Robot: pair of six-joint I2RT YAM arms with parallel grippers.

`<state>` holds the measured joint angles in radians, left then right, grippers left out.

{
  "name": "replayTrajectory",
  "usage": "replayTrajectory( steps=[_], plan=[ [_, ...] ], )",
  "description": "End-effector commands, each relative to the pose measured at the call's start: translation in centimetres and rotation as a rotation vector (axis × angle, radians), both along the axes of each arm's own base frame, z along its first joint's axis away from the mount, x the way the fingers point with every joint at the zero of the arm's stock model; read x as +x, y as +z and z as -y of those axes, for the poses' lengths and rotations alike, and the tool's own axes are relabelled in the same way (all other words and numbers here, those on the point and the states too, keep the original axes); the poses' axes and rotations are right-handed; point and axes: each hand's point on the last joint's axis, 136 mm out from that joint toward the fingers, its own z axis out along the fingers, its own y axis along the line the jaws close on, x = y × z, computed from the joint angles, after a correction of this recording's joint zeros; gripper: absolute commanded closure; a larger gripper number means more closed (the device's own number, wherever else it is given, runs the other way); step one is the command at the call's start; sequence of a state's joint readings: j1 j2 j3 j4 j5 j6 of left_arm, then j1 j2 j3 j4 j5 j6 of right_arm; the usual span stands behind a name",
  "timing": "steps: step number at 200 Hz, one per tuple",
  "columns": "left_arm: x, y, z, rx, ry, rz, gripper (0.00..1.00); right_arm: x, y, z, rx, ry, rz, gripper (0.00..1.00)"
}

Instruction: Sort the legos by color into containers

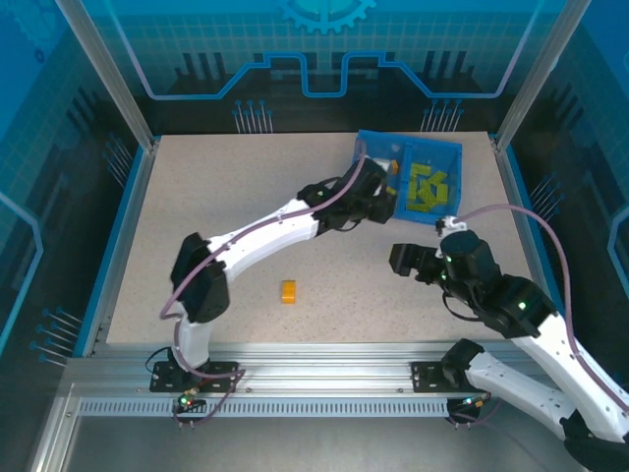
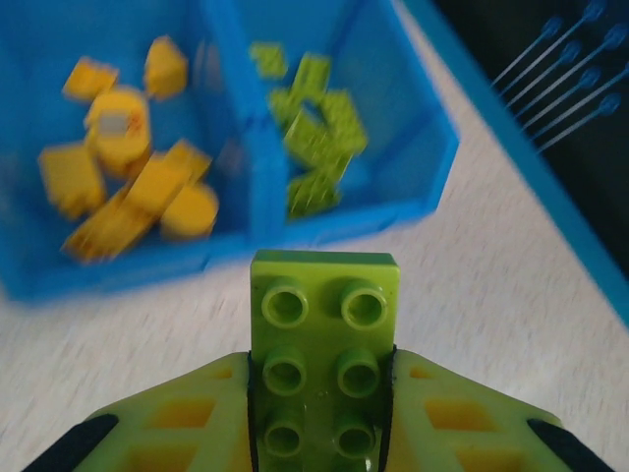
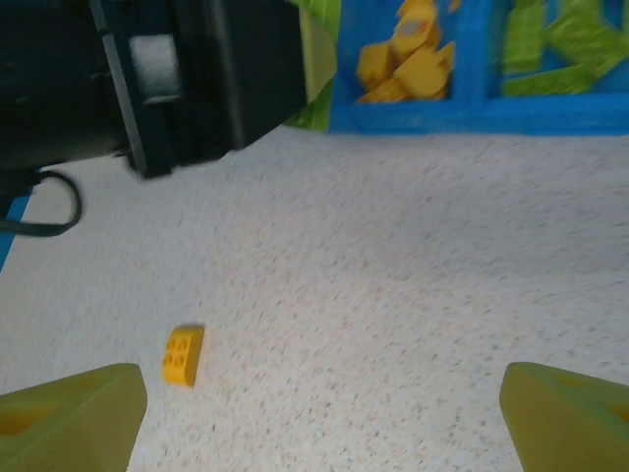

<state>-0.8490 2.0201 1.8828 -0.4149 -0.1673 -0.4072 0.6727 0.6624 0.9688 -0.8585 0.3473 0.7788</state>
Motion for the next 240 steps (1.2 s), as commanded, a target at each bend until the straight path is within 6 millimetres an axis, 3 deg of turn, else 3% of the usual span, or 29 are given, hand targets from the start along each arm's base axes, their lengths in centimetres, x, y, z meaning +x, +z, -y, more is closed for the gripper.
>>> replayTrajectory(
  steps=[1, 32, 68, 108, 138, 169, 187, 189, 196, 198, 203, 204, 209, 240],
  plan=[
    [3.0, -0.6, 3.6, -0.014, -0.057, 0.088, 0.69, -0.7, -0.4, 4.0, -0.03, -0.173, 0.018, 0.05],
    [6.4, 0.8, 7.5, -0.062, -0.093, 0.22, 0.69, -1.9, -0.8, 5.6, -0.006, -0.218, 0.044, 0.03],
    [8.8, 0.6, 10.4, -0.125, -0.117, 0.333, 0.68, -2.9, -0.9, 6.1, 0.027, -0.2, 0.072, 0.0],
    [10.9, -0.6, 11.2, -0.146, -0.078, 0.387, 0.57, -3.4, -1.0, 6.2, 0.032, -0.189, 0.065, 0.0],
    [11.1, 0.9, 10.9, -0.157, -0.067, 0.418, 0.51, -3.4, -0.5, 6.1, 0.03, -0.182, 0.073, 0.0],
    [9.4, 4.6, 9.9, -0.193, -0.078, 0.397, 0.47, -3.1, -0.4, 5.8, 0.023, -0.178, 0.07, 0.0],
    [7.5, 8.0, 8.3, -0.219, -0.075, 0.4, 0.47, -2.8, -0.5, 5.5, 0.009, -0.167, 0.068, 0.0],
    [7.3, 7.5, 8.2, -0.212, -0.076, 0.392, 0.47, -2.7, -0.5, 5.5, 0.007, -0.165, 0.068, 0.0],
    [6.2, 9.3, 7.2, -0.238, -0.079, 0.406, 0.47, -2.5, -0.4, 5.2, -0.003, -0.152, 0.068, 0.0],
    [5.8, 8.9, 7.1, -0.236, -0.085, 0.4, 0.46, -2.5, -0.5, 5.1, -0.007, -0.145, 0.067, 0.0],
    [4.9, 10.7, 6.3, -0.264, -0.088, 0.424, 0.46, -2.4, -0.5, 4.8, -0.015, -0.13, 0.064, 0.0],
    [4.8, 9.9, 6.2, -0.253, -0.09, 0.413, 0.46, -2.3, -0.5, 4.7, -0.017, -0.126, 0.064, 0.0],
    [3.7, 11.3, 5.3, -0.276, -0.095, 0.437, 0.46, -2.2, -0.6, 4.3, -0.026, -0.109, 0.058, 0.0],
    [-2.9, 12.6, -1.7, -0.251, -0.128, 0.476, 0.46, -0.8, -1.4, 0.6, -0.062, 0.048, -0.003, 0.0]
  ],
)
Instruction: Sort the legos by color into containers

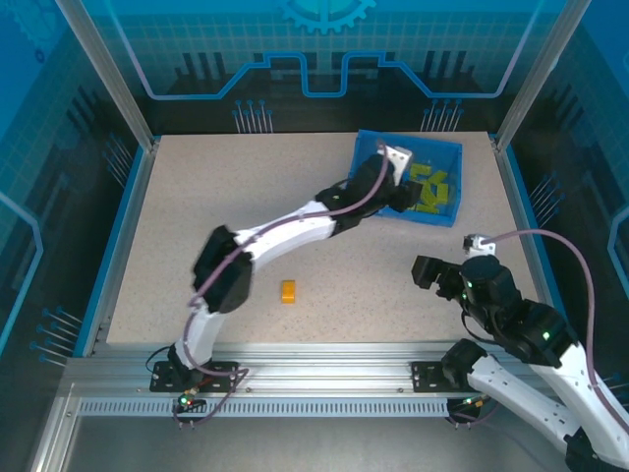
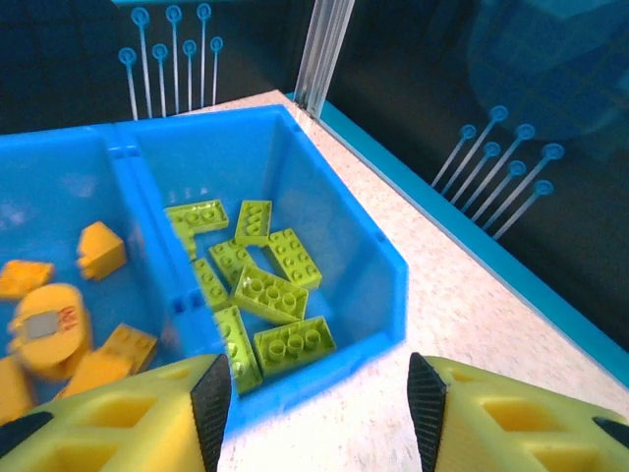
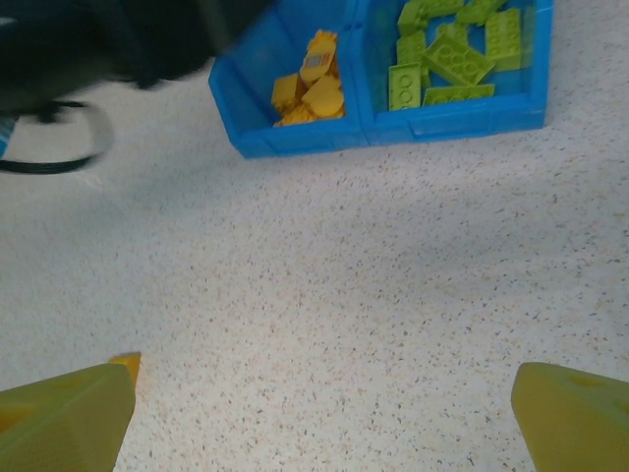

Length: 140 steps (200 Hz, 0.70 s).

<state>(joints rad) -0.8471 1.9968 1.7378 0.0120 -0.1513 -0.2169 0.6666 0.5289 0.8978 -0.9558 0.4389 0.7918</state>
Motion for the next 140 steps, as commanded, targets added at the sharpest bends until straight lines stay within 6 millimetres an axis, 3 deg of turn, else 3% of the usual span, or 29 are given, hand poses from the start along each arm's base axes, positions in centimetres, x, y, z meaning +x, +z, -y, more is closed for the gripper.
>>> replayTrajectory(
  steps=[1, 21, 62, 83, 101, 118, 140],
  plan=[
    [-5.1, 8.7, -4.3, -0.138, -0.045, 0.159, 0.46, 1.1, 0.5, -3.2, -0.007, 0.14, -0.014, 0.0],
    [-9.8, 8.1, -8.9, -0.055, -0.088, 0.172, 0.43, 2.3, -0.5, -7.4, 0.022, 0.279, -0.085, 0.0],
    [-18.1, 3.7, -18.1, 0.197, -0.164, 0.157, 0.33, 3.5, -3.8, -16.2, 0.072, 0.482, -0.213, 0.0],
    [-21.8, 1.2, -22.1, 0.334, -0.225, 0.124, 0.27, 3.6, -6.0, -19.7, 0.028, 0.533, -0.282, 0.0],
    [-25.4, -1.2, -24.2, 0.438, -0.362, 0.109, 0.19, 3.6, -7.8, -21.9, -0.029, 0.552, -0.328, 0.0],
    [-28.6, -3.6, -25.9, 0.517, -0.499, 0.09, 0.05, 3.5, -9.6, -24.2, -0.048, 0.583, -0.372, 0.01],
    [-29.7, -6.2, -27.7, 0.605, -0.542, 0.145, 0.01, 3.2, -11.6, -27.1, -0.067, 0.636, -0.444, 0.04]
  ],
)
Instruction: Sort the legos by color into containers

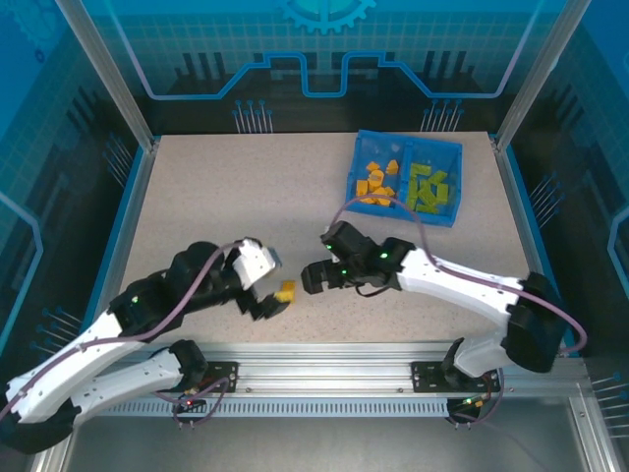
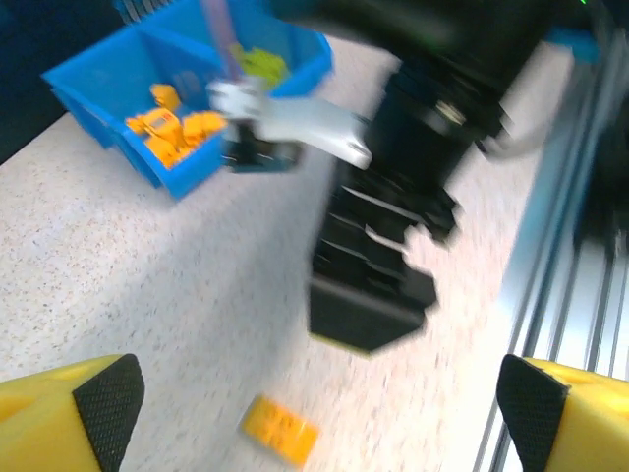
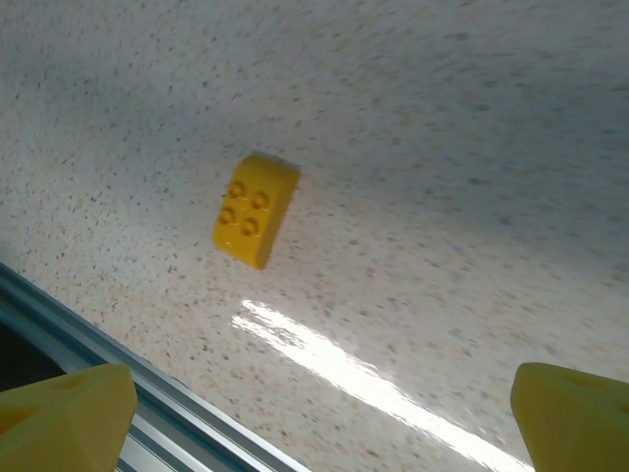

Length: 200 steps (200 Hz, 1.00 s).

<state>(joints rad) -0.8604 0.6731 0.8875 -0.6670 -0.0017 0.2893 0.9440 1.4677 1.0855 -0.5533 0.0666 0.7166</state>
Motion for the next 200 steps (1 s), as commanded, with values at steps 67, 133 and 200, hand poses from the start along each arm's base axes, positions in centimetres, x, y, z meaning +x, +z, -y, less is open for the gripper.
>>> replayTrajectory(
  steps=[67, 133, 200],
  plan=[
    [-4.6, -8.9, -3.3, 0.195, -0.291, 0.269, 0.01, 0.0, -7.2, -7.3, -0.201, 0.081, -0.122, 0.17],
    [-4.5, -9.8, -3.5, 0.233, -0.307, 0.286, 0.01, 0.4, -11.1, -9.2, -0.302, 0.115, -0.143, 0.32],
    [-4.3, -10.1, -3.6, 0.249, -0.303, 0.298, 0.01, 1.6, -10.1, -7.1, -0.305, 0.053, -0.081, 0.72]
  ],
)
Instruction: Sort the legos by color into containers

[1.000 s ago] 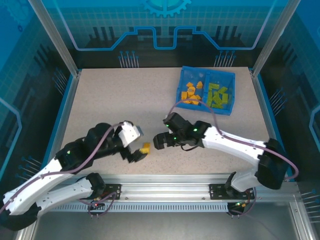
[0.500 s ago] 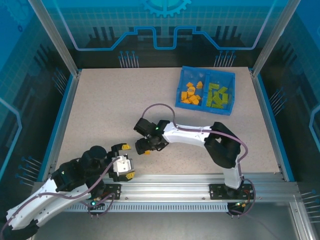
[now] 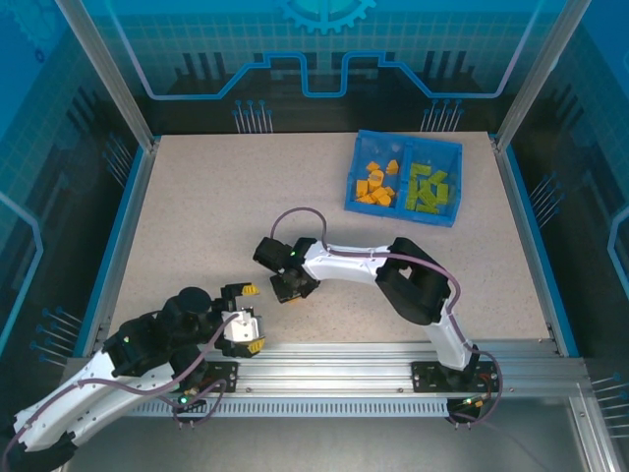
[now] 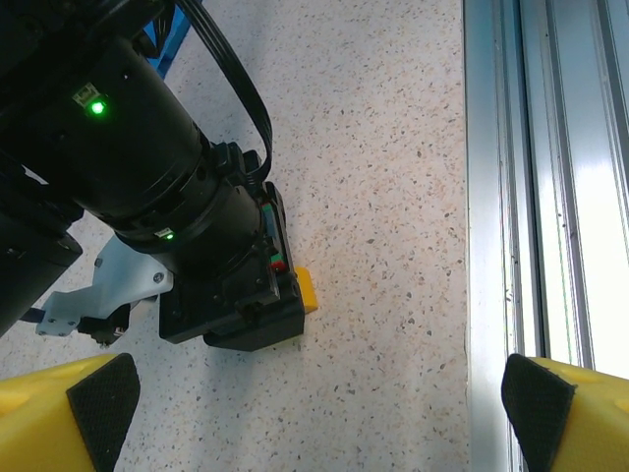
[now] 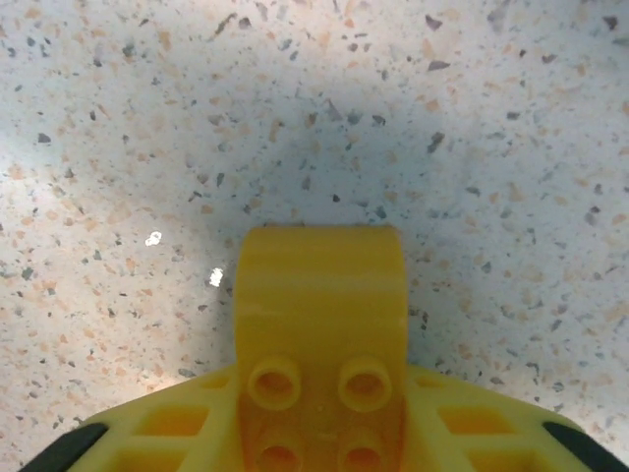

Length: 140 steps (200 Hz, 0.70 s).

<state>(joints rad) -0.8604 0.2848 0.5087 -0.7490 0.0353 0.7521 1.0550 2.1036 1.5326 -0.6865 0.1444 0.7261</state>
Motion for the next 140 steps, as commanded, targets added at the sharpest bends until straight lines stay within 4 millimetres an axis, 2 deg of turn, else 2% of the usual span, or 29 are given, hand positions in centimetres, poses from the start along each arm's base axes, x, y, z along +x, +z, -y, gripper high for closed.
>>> replayTrajectory(
  steps=[1, 58, 82, 111, 140],
  plan=[
    [0.0, 0.2, 0.4, -0.011, -0.028, 0.032, 0.01, 0.2, 1.1, 1.2, 0.005, -0.015, 0.039, 0.72],
    [0.9, 1.4, 0.9, -0.051, -0.013, 0.087, 0.01, 1.4, 7.8, 4.7, 0.154, -0.067, 0.16, 0.76],
    [1.4, 3.1, 1.8, -0.092, -0.036, 0.149, 0.01, 2.0, 10.9, 6.9, 0.215, -0.104, 0.211, 0.76],
    [3.3, 6.0, 3.5, -0.127, -0.026, 0.224, 0.01, 3.4, 14.8, 10.5, 0.273, -0.158, 0.286, 0.77],
    [6.0, 8.2, 6.3, -0.168, -0.004, 0.202, 0.01, 5.9, 17.2, 15.2, 0.272, -0.249, 0.366, 0.76]
  ],
)
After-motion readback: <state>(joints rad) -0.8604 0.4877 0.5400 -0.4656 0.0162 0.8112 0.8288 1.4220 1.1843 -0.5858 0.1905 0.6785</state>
